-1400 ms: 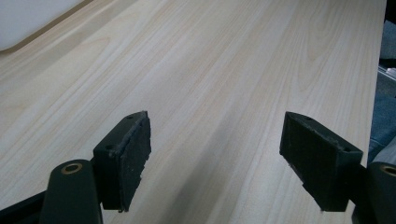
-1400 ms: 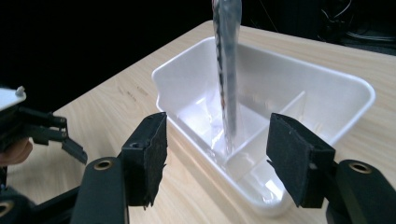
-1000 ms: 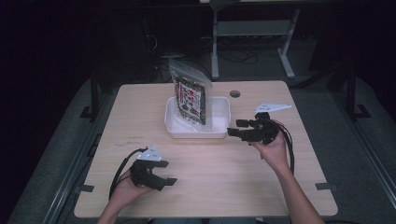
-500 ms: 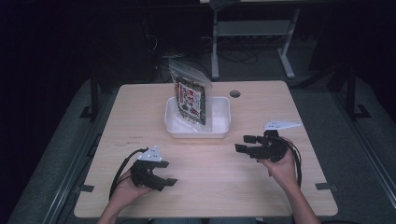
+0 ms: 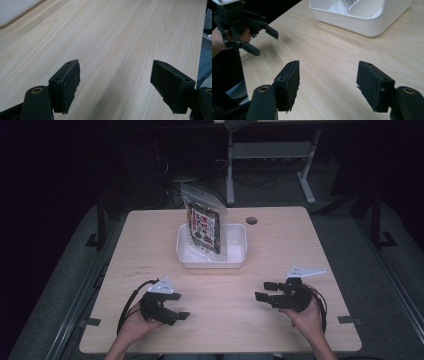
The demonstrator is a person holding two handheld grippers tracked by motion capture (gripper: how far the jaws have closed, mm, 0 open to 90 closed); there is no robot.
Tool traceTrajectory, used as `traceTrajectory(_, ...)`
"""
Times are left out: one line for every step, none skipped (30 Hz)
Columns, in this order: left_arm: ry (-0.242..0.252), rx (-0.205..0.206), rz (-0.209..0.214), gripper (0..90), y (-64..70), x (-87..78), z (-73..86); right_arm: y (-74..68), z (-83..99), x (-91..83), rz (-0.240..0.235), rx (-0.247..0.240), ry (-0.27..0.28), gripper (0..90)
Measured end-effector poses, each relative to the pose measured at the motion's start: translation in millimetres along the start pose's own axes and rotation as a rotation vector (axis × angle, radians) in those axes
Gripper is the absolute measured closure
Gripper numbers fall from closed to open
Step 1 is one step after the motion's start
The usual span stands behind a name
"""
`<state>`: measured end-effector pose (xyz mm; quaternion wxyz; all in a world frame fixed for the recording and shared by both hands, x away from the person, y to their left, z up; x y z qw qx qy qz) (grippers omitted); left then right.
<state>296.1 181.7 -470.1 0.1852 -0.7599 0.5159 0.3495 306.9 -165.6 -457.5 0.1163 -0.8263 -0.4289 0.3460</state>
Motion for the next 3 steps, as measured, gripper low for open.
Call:
traceTrajectory(0.0, 0.003, -0.003, 23.1, -0.2, -0.4, 0.2, -0.7, 2.4, -1.0, -0.002, 0.001, 0.003, 34.0)
traceTrajectory(0.008, 0.002, -0.014, 23.1, -0.9, -2.2, 0.3, -1.4, 4.2, -2.1, -0.004, 0.005, 0.009, 34.1)
traceTrajectory(0.021, -0.005, -0.018, 23.1, -1.7, -4.3, 0.1, -2.8, 7.2, -3.2, -0.016, 0.014, 0.02, 34.0)
Point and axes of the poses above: each handheld gripper's, and its own axes: x roughly forward along the jaws, z roughly out of its underside, y roughly to its right, the point moved 5 cm from there along x, roughly forward along the jaws, and after that the axes turned 6 degrees about x, right-handed, at the moved point
